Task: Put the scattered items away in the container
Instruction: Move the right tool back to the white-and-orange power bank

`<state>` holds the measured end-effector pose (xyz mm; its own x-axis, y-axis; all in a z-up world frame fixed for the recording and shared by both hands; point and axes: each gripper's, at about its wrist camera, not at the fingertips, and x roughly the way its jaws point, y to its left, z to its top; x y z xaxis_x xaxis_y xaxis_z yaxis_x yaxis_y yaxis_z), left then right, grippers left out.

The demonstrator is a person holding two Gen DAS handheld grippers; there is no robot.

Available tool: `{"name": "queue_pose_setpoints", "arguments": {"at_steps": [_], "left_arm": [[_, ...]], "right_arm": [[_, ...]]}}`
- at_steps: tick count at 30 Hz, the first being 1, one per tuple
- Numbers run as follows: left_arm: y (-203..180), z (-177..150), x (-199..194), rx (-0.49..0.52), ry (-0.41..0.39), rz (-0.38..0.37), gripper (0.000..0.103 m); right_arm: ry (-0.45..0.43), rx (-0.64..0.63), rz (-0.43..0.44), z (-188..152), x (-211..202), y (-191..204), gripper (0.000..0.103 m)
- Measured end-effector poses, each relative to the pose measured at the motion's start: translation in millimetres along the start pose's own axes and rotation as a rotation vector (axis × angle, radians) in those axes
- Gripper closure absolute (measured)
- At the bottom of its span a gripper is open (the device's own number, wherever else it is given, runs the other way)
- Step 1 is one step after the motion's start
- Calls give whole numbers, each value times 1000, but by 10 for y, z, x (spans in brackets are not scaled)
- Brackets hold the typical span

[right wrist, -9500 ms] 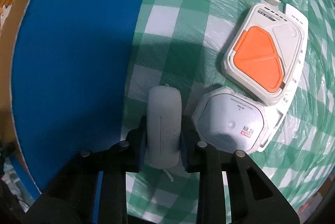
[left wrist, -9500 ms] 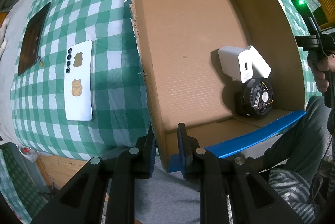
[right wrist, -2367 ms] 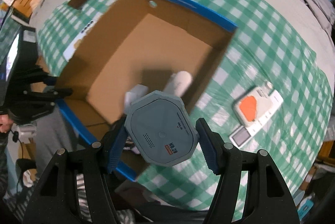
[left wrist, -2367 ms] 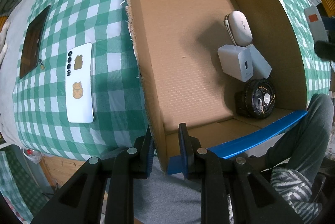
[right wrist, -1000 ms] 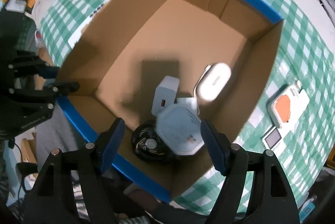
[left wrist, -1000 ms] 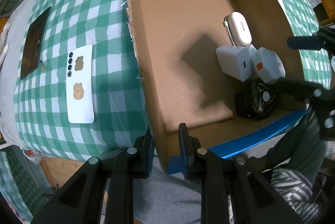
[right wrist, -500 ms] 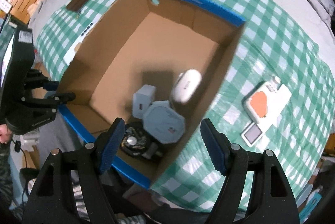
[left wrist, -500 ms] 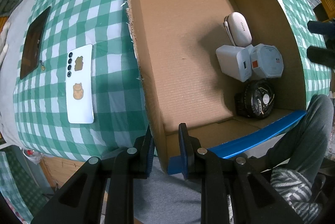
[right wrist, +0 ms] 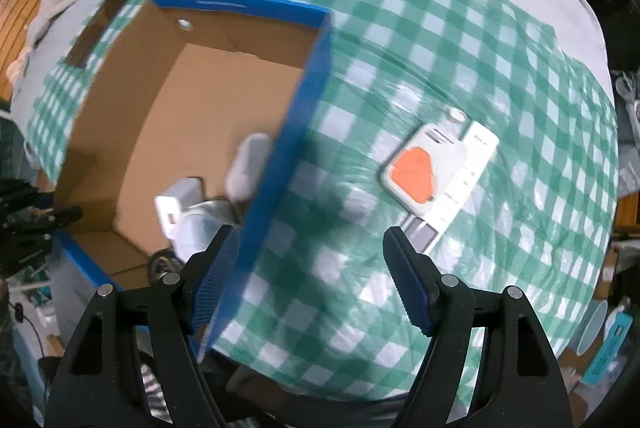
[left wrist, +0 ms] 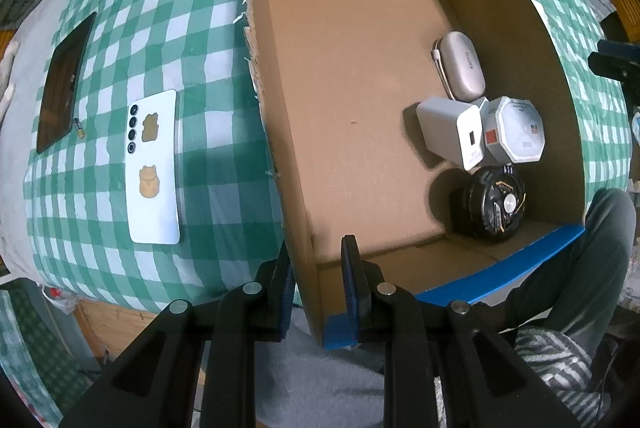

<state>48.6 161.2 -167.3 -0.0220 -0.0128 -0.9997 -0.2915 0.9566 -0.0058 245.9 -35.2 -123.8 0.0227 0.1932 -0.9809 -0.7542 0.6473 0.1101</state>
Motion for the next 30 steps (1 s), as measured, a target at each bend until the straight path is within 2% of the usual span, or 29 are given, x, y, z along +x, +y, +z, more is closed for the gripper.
{"name": "queue_pose_setpoints", "arguments": {"at_steps": [12, 22, 27, 30], "left_arm": [[35, 181, 47, 6, 8, 7, 83], [62, 289, 57, 5, 9, 0, 83], [70, 309, 61, 7, 10, -4, 83], [78, 311, 61, 7, 10, -7, 83]], "right_arm": [[62, 154, -54, 120, 415, -588, 28], [84, 310, -86, 313, 783, -893, 28], [96, 352, -97, 435, 946, -959, 28], [102, 360, -133, 494, 1046, -981, 28]]}}
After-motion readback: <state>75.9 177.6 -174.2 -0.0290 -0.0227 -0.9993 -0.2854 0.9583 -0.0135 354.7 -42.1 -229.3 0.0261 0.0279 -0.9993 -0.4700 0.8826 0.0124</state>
